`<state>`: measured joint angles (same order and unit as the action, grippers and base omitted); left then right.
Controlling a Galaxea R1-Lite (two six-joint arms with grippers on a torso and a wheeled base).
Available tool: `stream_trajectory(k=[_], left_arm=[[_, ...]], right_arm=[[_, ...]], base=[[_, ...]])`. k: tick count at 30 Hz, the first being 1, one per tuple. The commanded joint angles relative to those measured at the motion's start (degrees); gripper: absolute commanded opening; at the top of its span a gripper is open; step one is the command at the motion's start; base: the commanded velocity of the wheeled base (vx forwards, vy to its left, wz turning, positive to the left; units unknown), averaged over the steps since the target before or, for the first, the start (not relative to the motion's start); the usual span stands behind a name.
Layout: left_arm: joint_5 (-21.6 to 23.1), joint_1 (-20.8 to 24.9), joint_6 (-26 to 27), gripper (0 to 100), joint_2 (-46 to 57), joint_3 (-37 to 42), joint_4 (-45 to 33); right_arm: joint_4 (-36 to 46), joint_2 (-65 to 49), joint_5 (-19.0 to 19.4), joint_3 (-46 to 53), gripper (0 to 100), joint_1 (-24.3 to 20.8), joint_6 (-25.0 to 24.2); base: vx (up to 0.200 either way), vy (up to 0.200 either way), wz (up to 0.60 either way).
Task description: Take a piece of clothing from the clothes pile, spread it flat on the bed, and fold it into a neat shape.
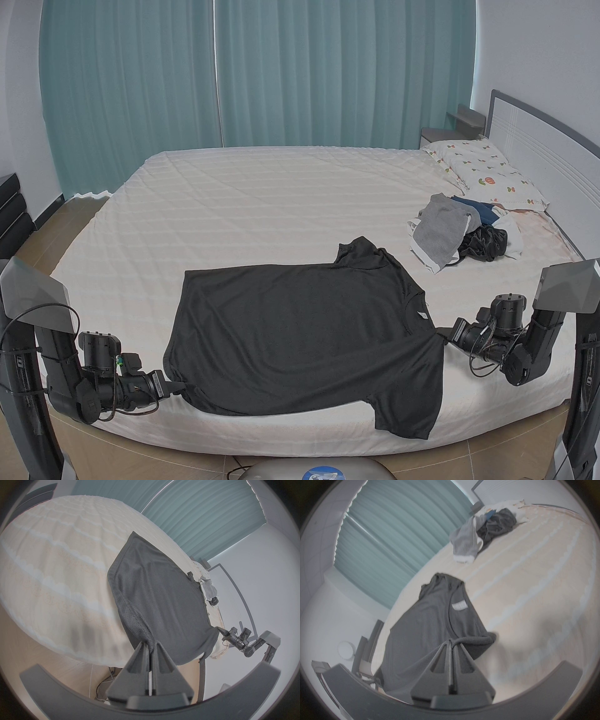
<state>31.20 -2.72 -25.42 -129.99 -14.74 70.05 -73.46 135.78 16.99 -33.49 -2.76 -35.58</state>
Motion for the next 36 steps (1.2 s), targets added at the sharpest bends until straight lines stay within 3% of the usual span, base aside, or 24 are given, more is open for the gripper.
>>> stream_trajectory(k=[1,10,11,19,25,26,31,36], left_arm=[[0.0,0.0,0.0,0,-0.2,0.0,0.0],[0.0,0.0,0.0,0,-0.2,0.0,0.0],[0.0,0.0,0.0,0,-0.2,0.0,0.0],[-0.1,0.0,-0.1,0,-0.2,-0.1,0.0],[-0.1,0.0,0.0,0,-0.2,0.0,0.0],[-0.1,0.0,0.0,0,-0.2,0.0,0.0],[-0.1,0.0,0.2,0,-0.5,0.0,0.1],[-0.1,0.0,0.3,0,-0.5,0.0,0.1]], right_arm=[[-7.5,3.6,-0.5,-0.6,0,0.5,-2.8],[-9.6,4.7,-0.1,0.4,0,-0.1,-2.5],[-9.6,4.4,-0.1,0.5,100,-0.1,-2.5],[-10.5,0.0,1.6,6.3,100,3.0,-1.9],[-10.5,-2.4,11.7,14.3,100,7.4,4.7],[-10.5,-2.4,11.7,14.3,100,7.4,4.7],[-10.6,-0.1,13.7,19.5,100,5.9,14.4],[-10.6,1.1,12.9,20.1,100,2.2,14.8]], base=[[0.0,0.0,0.0],[0.0,0.0,0.0],[0.0,0.0,0.0],[0.0,0.0,0.0],[0.0,0.0,0.0],[0.0,0.0,0.0],[0.0,0.0,0.0],[0.0,0.0,0.0]])
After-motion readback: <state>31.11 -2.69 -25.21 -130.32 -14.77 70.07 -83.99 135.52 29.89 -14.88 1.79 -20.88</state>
